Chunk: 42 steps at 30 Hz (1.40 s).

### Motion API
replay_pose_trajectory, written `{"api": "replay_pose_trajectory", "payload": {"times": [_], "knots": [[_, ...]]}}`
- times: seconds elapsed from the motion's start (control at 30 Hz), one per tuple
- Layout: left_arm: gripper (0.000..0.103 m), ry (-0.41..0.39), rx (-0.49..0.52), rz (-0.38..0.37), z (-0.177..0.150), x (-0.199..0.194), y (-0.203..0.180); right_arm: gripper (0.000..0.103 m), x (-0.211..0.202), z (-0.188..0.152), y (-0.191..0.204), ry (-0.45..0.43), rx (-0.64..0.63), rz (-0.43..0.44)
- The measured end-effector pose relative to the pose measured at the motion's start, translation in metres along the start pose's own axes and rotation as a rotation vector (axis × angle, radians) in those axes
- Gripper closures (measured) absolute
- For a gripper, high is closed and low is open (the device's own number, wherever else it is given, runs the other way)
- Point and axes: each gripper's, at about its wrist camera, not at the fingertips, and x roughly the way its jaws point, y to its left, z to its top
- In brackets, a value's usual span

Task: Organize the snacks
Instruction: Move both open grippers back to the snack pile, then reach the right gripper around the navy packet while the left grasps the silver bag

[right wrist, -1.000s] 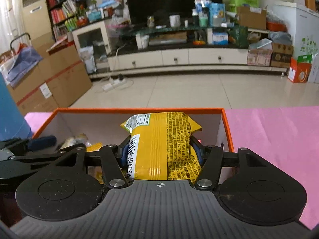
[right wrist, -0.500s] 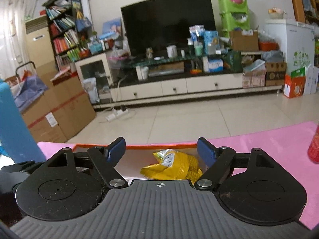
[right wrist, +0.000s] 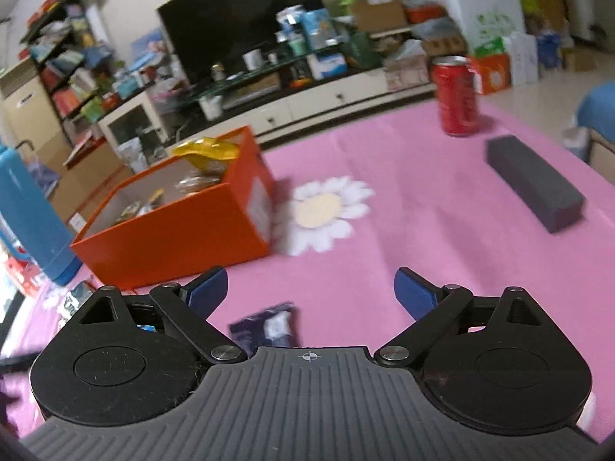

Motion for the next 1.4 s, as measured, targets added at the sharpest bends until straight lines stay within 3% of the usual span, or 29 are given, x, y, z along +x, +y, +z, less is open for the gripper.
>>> {"api": "replay_pose_trajectory", "payload": {"times": [0.13, 0.2, 0.5, 0.7, 0.83, 1.03, 1.2, 1.3, 1.4], "knots": [[0.007, 0.025, 0.067, 0.007, -0.008, 0.005, -0.011, 0.019, -0.001, -0.005, -0.018, 0.007, 0.034, -0.027], [0.007, 0.016, 0.073, -0.027, -0.004, 0.006, -0.019, 0.019, 0.001, -0.006, -0.02, 0.026, 0.041, -0.005], [0.007, 0.053, 0.08, -0.147, -0.003, 0.026, -0.059, 0.019, 0.04, -0.011, 0.021, 0.154, -0.104, 0.044], [0.007, 0.044, 0.063, -0.197, 0.002, 0.027, -0.073, 0.022, 0.061, -0.021, 0.032, 0.219, -0.146, 0.024], [0.007, 0.023, 0.081, -0.123, 0.012, 0.019, -0.047, 0.02, 0.054, -0.016, 0.042, 0.162, -0.153, 0.093], [0.005, -0.076, -0.005, 0.009, 0.044, 0.001, 0.026, 0.019, 0.072, -0.019, 0.093, 0.204, -0.235, 0.165], [0.005, -0.047, -0.154, -0.054, 0.076, 0.02, 0.068, 0.017, 0.082, -0.025, 0.12, 0.216, -0.268, 0.195], [0.005, -0.094, -0.141, -0.025, 0.089, 0.026, 0.07, 0.017, 0.086, -0.027, 0.119, 0.22, -0.266, 0.186], [0.005, -0.079, -0.155, -0.022, 0.106, 0.045, 0.072, 0.017, 0.087, -0.026, 0.114, 0.226, -0.239, 0.169]]}}
